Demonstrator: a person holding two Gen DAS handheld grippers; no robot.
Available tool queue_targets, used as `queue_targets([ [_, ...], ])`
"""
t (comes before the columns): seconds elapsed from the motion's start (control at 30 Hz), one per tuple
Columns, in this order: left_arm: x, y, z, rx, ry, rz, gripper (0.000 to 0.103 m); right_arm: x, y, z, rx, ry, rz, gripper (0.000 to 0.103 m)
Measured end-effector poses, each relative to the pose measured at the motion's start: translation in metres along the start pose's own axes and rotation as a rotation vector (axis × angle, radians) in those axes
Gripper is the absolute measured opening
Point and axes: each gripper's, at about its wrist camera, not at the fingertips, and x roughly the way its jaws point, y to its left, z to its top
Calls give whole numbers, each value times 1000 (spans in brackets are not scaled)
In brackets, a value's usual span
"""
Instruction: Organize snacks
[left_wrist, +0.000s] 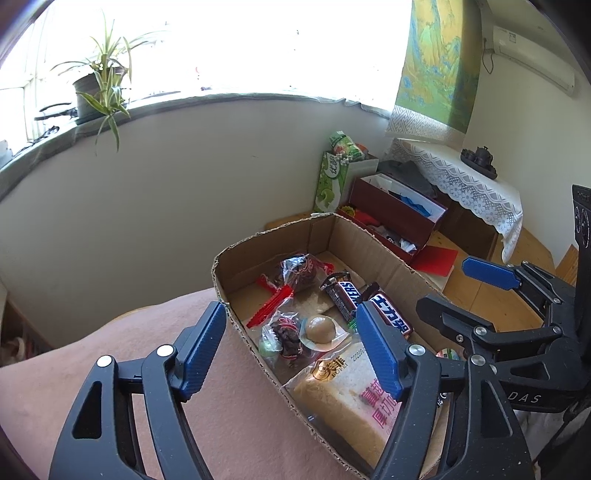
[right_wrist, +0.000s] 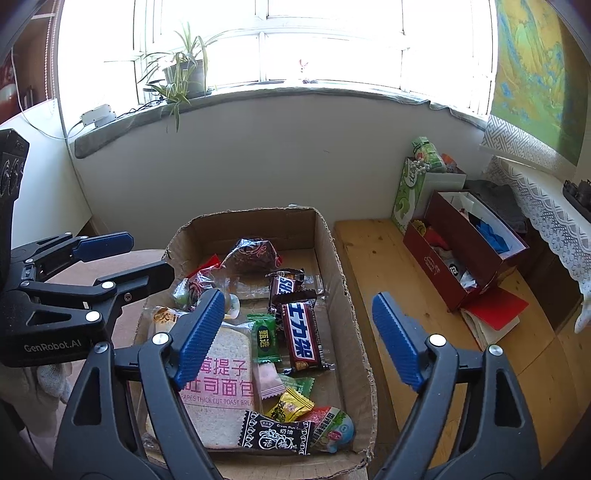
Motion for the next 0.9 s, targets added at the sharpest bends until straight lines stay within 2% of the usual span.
queue_targets([
  [0.27, -13, -2, -3, -6, -8, 12, 77, -14, 2, -7, -4, -3, -12, 84],
  [0.57, -42, -13, -9, 30, -49, 23, 77, -41, 10, -10, -12, -31, -28, 85],
  [0.9, -83, -22, -31, 31, -97, 28, 77, -82, 26, -28, -20, -77, -60, 85],
])
